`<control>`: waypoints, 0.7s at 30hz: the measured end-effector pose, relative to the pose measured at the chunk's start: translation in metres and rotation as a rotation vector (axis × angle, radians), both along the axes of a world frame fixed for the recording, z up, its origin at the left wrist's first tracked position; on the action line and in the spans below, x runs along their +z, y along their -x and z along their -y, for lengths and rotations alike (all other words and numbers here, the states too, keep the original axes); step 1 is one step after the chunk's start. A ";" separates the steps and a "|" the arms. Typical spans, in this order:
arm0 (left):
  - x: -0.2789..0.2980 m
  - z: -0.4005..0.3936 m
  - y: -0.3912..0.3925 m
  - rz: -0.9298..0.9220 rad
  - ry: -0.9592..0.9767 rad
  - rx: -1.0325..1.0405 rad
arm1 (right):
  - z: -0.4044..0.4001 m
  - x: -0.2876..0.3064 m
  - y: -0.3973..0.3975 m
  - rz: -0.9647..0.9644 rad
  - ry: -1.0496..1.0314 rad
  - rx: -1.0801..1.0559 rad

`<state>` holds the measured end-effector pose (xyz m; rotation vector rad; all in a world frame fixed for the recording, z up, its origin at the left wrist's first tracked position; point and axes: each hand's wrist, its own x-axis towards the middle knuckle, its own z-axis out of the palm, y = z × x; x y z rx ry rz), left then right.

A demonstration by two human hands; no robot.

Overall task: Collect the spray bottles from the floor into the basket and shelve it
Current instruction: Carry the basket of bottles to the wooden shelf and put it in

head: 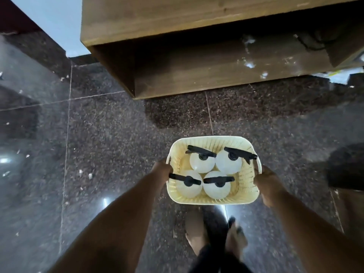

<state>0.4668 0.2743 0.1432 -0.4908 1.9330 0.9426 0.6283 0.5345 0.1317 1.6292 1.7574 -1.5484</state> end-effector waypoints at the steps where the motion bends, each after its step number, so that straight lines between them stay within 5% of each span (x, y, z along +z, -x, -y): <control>1: -0.002 0.002 0.014 -0.015 0.023 0.009 | -0.002 -0.004 0.018 -0.023 0.016 0.021; 7: -0.005 -0.004 0.131 -0.225 -0.033 -0.004 | -0.016 -0.033 0.147 -0.175 0.009 0.051; 13: -0.026 -0.031 0.258 -0.359 -0.157 0.382 | -0.035 -0.046 0.288 -0.391 -0.208 0.092; 16: -0.044 -0.038 0.300 -0.426 -0.365 0.325 | -0.045 -0.061 0.351 -0.484 -0.370 0.108; 21: -0.081 -0.052 0.360 -0.562 -0.344 0.216 | -0.056 -0.107 0.430 -0.620 -0.559 0.045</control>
